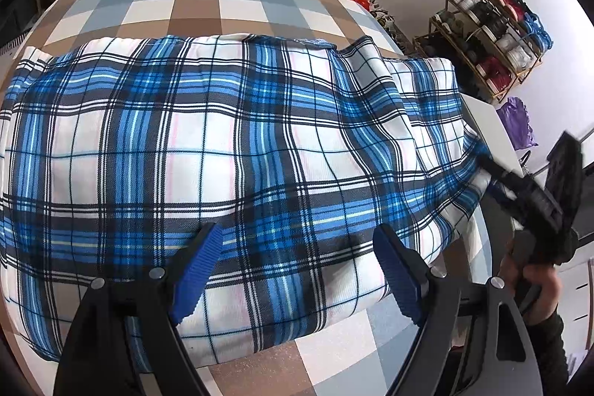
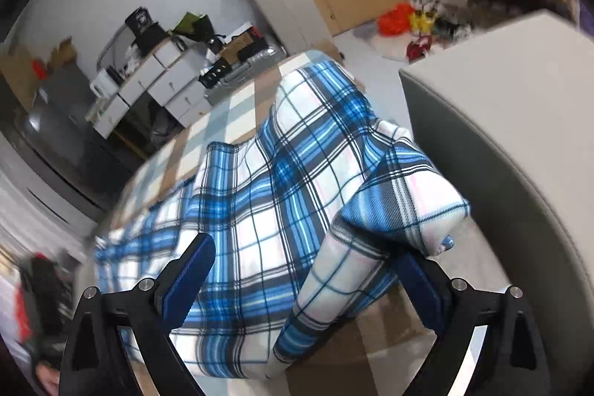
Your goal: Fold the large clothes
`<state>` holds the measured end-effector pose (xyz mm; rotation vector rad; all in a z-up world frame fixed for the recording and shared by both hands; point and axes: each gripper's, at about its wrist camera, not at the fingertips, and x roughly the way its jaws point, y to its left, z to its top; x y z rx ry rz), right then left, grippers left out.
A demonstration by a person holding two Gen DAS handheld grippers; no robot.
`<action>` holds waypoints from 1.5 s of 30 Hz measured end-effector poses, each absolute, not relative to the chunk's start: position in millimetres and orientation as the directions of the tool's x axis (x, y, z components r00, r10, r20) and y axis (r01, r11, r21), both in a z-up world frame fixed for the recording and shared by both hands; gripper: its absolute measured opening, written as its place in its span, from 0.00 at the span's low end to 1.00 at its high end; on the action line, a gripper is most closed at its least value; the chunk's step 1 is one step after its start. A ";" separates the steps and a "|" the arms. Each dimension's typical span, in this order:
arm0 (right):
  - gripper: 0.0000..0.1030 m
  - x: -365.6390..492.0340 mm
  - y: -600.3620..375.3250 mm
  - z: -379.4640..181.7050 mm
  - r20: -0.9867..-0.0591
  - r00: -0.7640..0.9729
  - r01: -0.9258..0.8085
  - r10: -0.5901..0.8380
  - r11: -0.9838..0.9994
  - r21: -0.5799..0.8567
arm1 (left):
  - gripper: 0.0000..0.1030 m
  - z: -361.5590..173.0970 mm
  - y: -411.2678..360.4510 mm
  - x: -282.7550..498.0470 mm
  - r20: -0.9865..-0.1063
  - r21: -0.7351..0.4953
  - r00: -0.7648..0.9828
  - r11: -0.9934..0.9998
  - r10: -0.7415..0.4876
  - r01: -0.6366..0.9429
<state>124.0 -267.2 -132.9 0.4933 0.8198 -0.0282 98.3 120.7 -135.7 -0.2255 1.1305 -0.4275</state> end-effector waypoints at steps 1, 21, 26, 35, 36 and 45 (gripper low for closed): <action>0.93 124.4 -270.8 -140.9 -0.739 0.650 0.245 0.175 0.872 0.423 | 0.77 -135.9 121.5 97.6 -0.826 -0.383 0.357 0.899 -0.436 0.213; 0.08 114.5 -308.5 -158.6 -0.721 0.679 0.397 0.139 0.757 0.519 | 0.77 -148.7 116.9 98.2 -0.852 -0.310 0.363 0.922 -0.377 0.231; 0.06 85.4 -301.2 -132.1 -0.648 0.760 0.337 0.039 0.830 0.445 | 0.77 -155.4 104.9 97.2 -0.873 -0.257 0.353 0.933 -0.336 0.253; 0.06 31.8 -305.8 -97.9 -0.612 0.790 0.318 -0.045 0.883 0.345 | 0.77 -157.4 73.6 67.9 -0.886 -0.289 0.262 0.897 -0.383 0.336; 0.06 30.2 -306.3 -92.8 -0.608 0.792 0.315 -0.055 0.890 0.330 | 0.77 -156.3 68.9 61.9 -0.885 -0.306 0.234 0.881 -0.403 0.361; 0.06 20.9 -314.3 -68.7 -0.640 0.757 0.307 -0.133 0.936 0.170 | 0.77 -153.5 57.2 48.0 -0.883 -0.291 0.227 0.858 -0.411 0.423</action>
